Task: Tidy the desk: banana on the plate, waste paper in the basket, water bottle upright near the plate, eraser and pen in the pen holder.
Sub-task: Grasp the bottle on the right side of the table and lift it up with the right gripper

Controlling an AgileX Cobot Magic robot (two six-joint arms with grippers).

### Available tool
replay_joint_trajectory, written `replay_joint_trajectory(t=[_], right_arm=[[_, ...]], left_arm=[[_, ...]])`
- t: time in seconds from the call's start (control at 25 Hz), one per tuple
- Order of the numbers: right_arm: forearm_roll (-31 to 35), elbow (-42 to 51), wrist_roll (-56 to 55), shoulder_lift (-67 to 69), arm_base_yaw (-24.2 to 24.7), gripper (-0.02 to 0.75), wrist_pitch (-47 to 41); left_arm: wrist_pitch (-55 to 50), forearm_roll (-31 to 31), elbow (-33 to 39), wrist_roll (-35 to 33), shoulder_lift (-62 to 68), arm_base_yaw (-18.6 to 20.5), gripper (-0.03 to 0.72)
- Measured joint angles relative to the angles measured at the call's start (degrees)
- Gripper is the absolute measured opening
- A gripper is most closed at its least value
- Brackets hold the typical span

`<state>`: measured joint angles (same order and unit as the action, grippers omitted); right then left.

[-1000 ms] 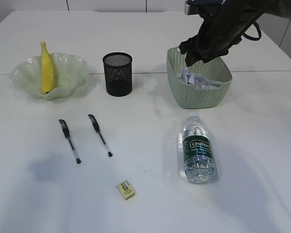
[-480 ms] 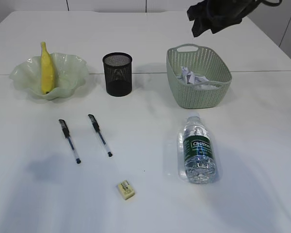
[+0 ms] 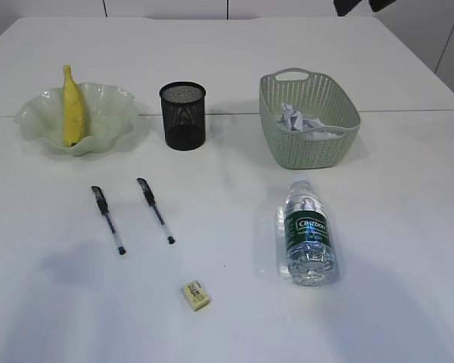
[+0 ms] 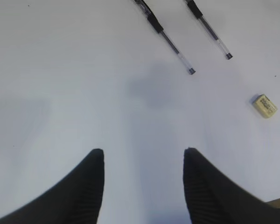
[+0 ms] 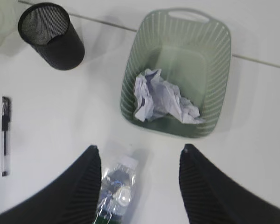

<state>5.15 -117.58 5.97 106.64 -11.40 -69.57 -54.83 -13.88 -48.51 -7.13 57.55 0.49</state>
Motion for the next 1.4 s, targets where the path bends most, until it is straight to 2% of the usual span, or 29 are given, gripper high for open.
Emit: replay_joint_trajectory(t=[0.12, 0.32, 0.48, 0.64, 1.04, 1.4], right_arm=[[0.1, 4.4, -0.1, -3.8, 0.0, 0.4, -1.6], [3.3, 18.6, -0.2, -10.1, 0.0, 0.401, -1.7], [6.1, 31.2, -3.1, -14.0, 0.0, 0.4, 1.8], [7.1, 38.0, -7.6, -14.5, -0.1, 0.392, 3.7], [7.5, 39.5, -15.7, -8.2, -6.0, 0.385, 11.4], [6.9, 39.2, -17.7, 1.1, -6.4, 0.385, 14.0]], left_arm=[[-0.1, -0.2, 0.0, 0.0, 0.0, 0.0, 0.386], [-1.3, -0.2, 0.0, 0.0, 0.0, 0.0, 0.385], [-1.7, -0.2, 0.0, 0.0, 0.0, 0.0, 0.384], [-2.2, -0.3, 0.0, 0.0, 0.0, 0.0, 0.382], [-1.3, -1.3, 0.0, 0.0, 0.0, 0.0, 0.381], [-1.1, -1.4, 0.0, 0.0, 0.0, 0.0, 0.381]])
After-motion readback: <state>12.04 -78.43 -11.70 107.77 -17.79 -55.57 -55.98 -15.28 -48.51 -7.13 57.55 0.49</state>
